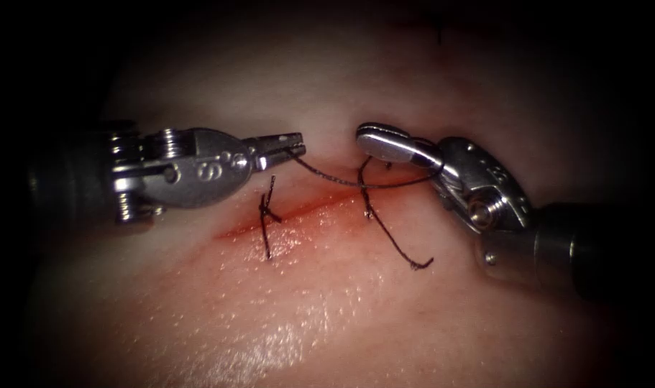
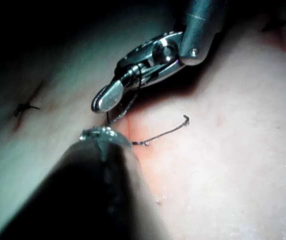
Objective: Wound Closure
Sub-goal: Loop suture one time, clockwise, around right grasper, then pick up tail of thread with right end-effector, then tighten thread by pulling tail through loop and upward with right hand and downward with left grasper
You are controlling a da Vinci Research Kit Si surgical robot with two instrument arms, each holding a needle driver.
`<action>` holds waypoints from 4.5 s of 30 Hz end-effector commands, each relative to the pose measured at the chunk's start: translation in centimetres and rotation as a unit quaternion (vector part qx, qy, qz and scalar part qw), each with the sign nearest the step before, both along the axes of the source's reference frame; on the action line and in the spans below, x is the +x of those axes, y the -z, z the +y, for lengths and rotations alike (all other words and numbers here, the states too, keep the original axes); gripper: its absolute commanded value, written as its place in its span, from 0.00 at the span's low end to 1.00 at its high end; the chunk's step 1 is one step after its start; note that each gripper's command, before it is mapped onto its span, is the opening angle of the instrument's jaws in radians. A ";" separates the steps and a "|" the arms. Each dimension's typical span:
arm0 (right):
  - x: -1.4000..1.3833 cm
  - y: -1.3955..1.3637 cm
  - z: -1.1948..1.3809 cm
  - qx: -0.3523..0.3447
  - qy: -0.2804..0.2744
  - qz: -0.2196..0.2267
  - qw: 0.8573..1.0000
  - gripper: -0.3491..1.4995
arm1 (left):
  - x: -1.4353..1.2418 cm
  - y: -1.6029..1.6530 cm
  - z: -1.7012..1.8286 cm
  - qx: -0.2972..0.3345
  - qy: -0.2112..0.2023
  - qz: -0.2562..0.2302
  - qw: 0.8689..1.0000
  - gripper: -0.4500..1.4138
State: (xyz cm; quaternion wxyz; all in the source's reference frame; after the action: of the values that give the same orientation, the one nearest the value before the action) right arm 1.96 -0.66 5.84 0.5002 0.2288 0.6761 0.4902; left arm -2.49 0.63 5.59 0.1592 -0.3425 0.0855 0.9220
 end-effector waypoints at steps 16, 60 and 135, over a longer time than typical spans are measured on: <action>0.22 0.02 0.33 0.048 0.169 0.184 0.967 0.00 | -0.84 -0.72 -0.09 0.023 -0.024 -0.030 0.999 0.00; 0.31 0.24 -0.32 -0.108 0.605 -0.322 0.720 0.33 | -0.77 -1.00 -0.13 0.048 -0.043 -0.024 0.998 0.00; 0.31 0.19 0.37 0.038 0.646 -0.155 0.746 0.00 | -0.73 -0.39 -1.34 0.044 -0.056 0.009 0.997 0.00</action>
State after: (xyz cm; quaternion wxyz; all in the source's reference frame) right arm 2.19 -0.34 5.62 0.7800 0.5588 0.2614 0.1048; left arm -3.16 -0.74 5.92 0.1209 -0.3298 0.0260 0.9359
